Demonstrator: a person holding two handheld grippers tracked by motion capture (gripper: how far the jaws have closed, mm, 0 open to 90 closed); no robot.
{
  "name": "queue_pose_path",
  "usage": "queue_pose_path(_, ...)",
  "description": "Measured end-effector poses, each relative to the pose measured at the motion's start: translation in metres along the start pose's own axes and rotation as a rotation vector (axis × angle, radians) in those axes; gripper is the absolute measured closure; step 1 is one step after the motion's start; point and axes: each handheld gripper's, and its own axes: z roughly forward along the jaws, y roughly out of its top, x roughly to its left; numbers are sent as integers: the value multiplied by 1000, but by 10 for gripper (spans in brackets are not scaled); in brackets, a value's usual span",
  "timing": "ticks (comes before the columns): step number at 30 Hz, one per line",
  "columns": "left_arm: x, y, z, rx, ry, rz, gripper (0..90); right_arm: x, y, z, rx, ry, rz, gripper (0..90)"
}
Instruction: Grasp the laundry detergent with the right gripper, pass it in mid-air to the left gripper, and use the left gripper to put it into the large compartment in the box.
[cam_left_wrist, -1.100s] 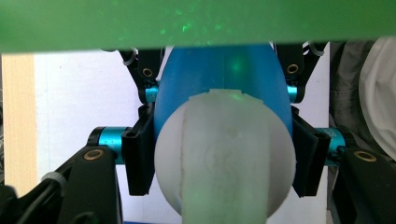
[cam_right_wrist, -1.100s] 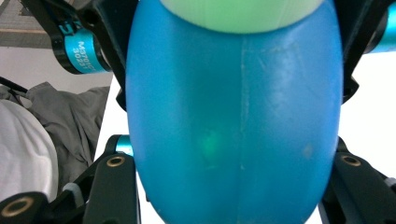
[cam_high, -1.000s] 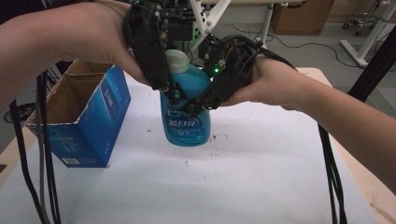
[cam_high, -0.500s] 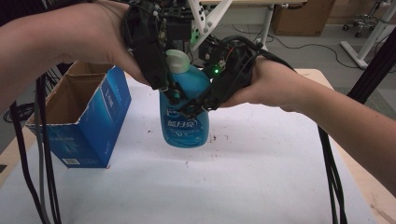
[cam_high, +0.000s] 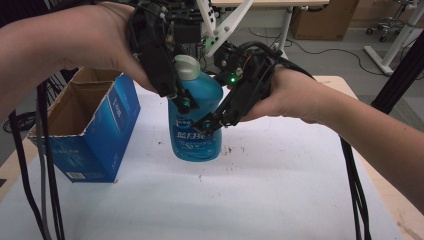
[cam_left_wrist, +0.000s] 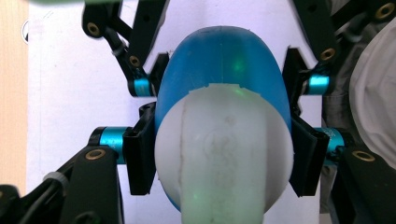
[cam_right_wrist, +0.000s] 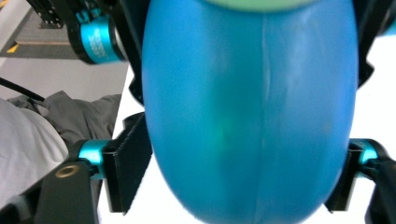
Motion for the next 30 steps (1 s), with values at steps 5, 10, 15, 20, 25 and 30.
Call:
queue_pose_path(5, 0, -3, -3, -2, 7, -7, 382, -3, -2, -6, -21, -16, 19, 202)
queue_pose_path(10, 2, -7, -8, -7, 11, -22, 381, -3, -6, -6, 9, -26, 26, 202)
queue_pose_path(15, 2, -11, -14, -9, 20, -41, 382, -5, -11, -5, 37, -56, 37, 120)
queue_pose_path(20, 3, -17, -27, -24, 36, -69, 382, -7, -19, -10, 62, -78, 58, 119)
queue_pose_path(25, 5, -26, -43, -42, 72, -128, 381, -9, -27, -14, 100, -104, 74, 119)
queue_pose_path(30, 7, -37, -61, -52, 106, -209, 381, -12, -40, -17, 173, -149, 88, 119)
